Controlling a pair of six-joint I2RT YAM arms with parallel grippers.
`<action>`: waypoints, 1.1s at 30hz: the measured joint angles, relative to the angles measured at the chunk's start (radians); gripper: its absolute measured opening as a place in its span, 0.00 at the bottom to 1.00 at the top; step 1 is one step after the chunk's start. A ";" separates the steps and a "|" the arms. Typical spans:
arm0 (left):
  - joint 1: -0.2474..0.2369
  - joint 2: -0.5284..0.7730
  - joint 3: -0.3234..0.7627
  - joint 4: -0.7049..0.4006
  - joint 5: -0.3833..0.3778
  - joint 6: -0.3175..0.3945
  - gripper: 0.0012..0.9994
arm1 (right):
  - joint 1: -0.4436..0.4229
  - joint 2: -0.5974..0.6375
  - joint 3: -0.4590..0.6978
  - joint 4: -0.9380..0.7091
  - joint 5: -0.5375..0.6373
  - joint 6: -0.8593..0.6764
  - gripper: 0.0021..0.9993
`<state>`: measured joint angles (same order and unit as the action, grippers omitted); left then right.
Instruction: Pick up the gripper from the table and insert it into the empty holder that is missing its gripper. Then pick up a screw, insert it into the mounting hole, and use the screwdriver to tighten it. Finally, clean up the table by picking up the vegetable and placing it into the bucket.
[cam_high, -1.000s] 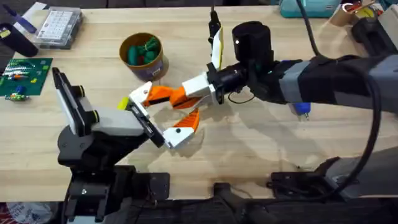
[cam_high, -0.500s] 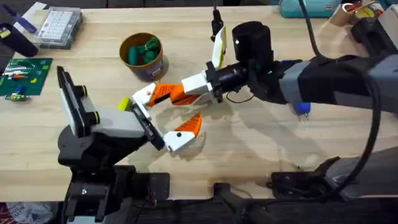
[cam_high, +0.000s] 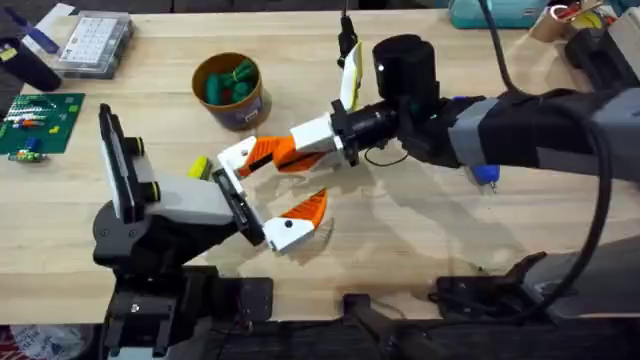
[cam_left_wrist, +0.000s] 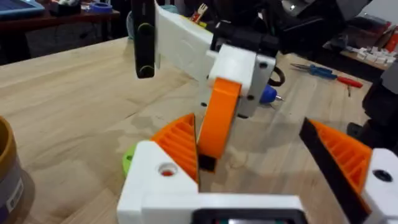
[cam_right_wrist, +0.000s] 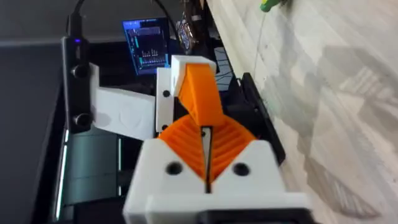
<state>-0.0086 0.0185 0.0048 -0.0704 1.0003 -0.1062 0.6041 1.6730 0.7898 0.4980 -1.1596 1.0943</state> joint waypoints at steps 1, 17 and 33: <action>0.000 0.000 0.000 0.000 0.003 0.000 0.99 | 0.000 0.000 0.000 0.001 -0.006 -0.001 0.19; 0.000 0.000 0.000 -0.001 0.005 0.000 0.99 | -0.045 0.000 0.000 0.005 -0.063 0.004 0.48; 0.000 0.000 0.000 -0.001 0.011 0.000 0.99 | -0.069 0.000 0.000 0.007 -0.035 0.004 0.62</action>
<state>-0.0090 0.0185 0.0048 -0.0711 1.0118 -0.1062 0.5354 1.6726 0.7895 0.5054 -1.1947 1.0979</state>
